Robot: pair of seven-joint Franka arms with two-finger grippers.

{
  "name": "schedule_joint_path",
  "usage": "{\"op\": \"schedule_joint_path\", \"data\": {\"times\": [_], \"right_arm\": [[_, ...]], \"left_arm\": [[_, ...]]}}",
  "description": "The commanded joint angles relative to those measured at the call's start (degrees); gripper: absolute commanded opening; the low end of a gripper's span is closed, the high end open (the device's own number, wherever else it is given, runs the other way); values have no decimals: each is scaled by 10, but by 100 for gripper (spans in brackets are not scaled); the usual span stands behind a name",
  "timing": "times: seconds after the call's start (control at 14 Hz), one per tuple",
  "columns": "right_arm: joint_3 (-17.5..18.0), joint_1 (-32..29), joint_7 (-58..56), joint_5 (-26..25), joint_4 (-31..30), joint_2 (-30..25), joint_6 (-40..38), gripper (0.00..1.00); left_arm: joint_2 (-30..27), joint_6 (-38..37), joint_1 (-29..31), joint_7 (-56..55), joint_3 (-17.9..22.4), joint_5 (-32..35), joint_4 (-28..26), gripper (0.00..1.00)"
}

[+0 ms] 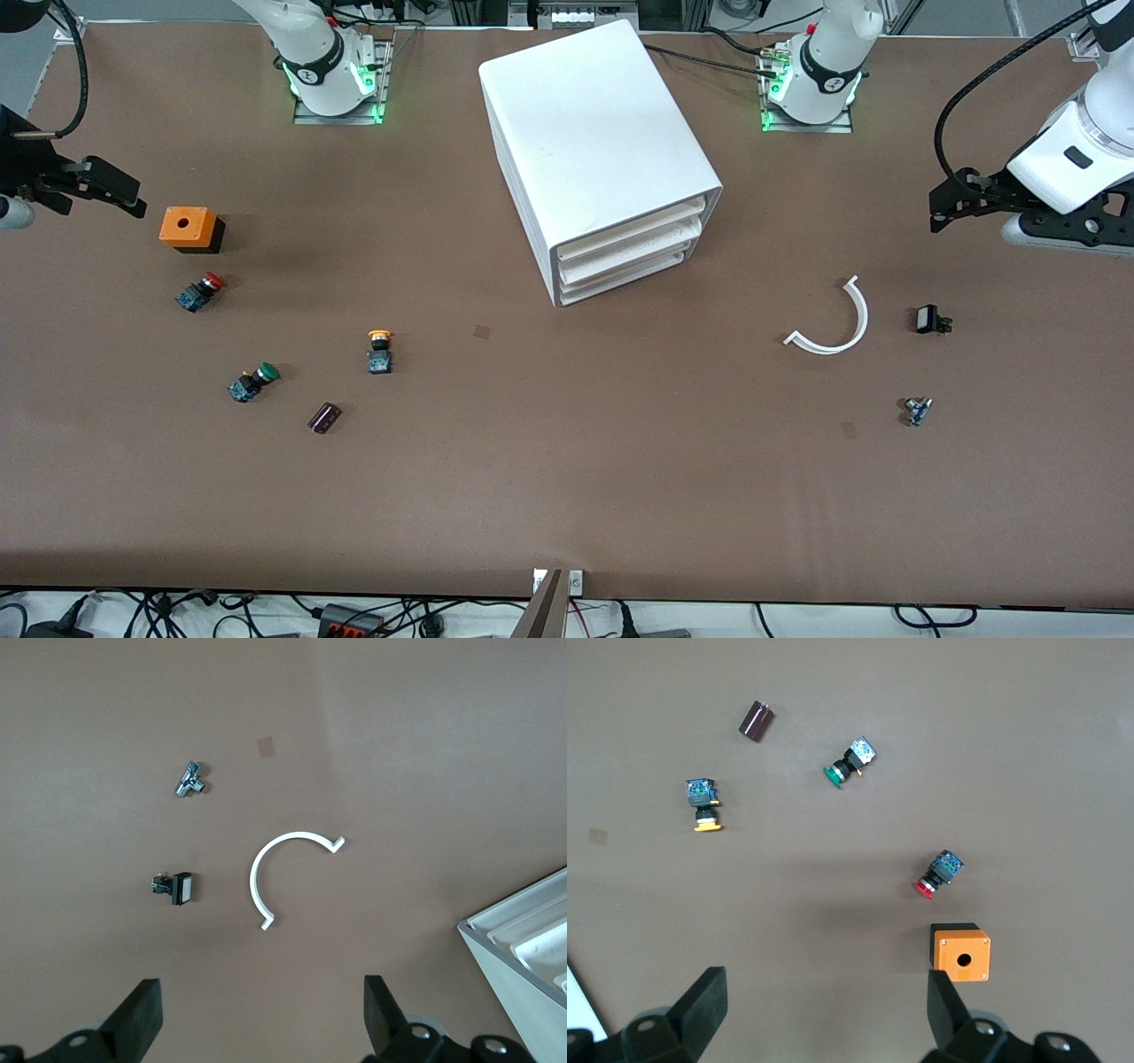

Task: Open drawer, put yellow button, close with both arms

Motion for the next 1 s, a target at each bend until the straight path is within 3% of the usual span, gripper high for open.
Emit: {"op": "schedule_joint_path", "data": {"times": [0.0, 0.93], "right_arm": [[0, 2, -6, -4, -4, -6, 2, 100], [0, 0, -7, -3, -4, 3, -3, 100]], "left_arm": [[-10, 5, -1, 9, 1, -2, -8, 100], [-11, 5, -2, 5, -4, -2, -7, 100]]}}
